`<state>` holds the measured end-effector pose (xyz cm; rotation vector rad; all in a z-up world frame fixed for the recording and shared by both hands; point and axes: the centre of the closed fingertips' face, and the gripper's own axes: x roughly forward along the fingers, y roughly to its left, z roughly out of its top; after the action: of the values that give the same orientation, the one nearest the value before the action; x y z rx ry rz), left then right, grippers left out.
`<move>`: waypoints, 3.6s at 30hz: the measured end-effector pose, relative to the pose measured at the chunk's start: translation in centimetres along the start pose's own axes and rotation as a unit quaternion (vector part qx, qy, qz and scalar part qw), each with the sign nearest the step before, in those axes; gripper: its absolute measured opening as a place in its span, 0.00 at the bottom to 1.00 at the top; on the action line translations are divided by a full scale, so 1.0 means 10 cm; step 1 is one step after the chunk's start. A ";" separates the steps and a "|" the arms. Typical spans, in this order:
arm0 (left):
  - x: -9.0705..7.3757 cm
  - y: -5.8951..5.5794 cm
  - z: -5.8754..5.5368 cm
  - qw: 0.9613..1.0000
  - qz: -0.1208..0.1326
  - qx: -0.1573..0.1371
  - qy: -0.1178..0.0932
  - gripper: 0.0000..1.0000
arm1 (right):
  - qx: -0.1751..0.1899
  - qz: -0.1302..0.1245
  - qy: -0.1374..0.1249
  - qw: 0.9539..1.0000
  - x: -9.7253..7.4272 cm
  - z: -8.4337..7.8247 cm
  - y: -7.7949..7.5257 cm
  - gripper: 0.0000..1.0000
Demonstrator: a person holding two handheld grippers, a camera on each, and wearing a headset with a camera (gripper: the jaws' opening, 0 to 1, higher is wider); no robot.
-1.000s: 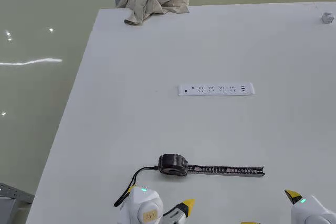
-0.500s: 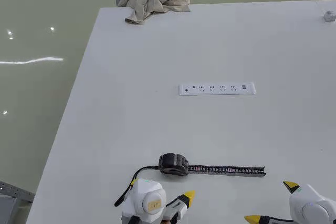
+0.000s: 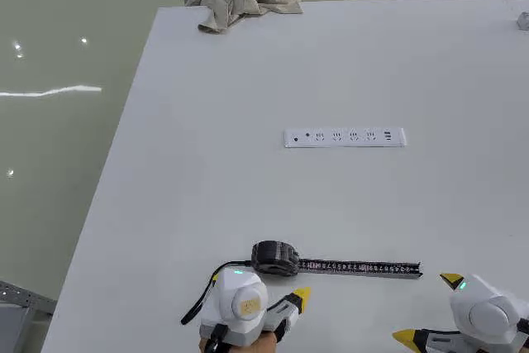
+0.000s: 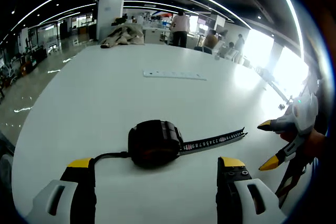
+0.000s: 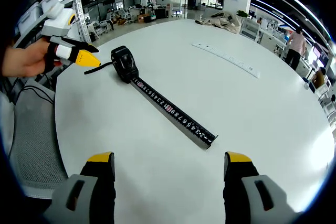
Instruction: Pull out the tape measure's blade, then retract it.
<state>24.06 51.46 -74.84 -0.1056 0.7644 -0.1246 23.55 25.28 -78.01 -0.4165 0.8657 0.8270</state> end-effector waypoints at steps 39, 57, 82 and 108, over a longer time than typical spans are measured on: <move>0.52 -0.04 0.01 0.999 0.029 -0.024 0.015 0.82 | -0.134 0.069 0.070 0.986 0.32 -0.10 -0.51 0.66; 0.67 -0.02 0.04 0.998 0.033 -0.045 0.015 0.77 | -0.189 0.112 0.099 0.971 0.42 -0.08 -0.61 0.53; 0.73 0.02 0.03 0.997 0.033 -0.062 0.016 0.68 | -0.251 0.149 0.114 0.950 0.53 -0.06 -0.61 0.31; 0.77 0.04 0.01 0.997 0.040 -0.059 0.011 0.66 | -0.273 0.159 0.111 0.942 0.54 -0.05 -0.55 0.16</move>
<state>29.64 50.71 -80.10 -0.1853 0.7962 -0.0043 29.62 24.04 -82.62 -0.8850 0.9184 1.3477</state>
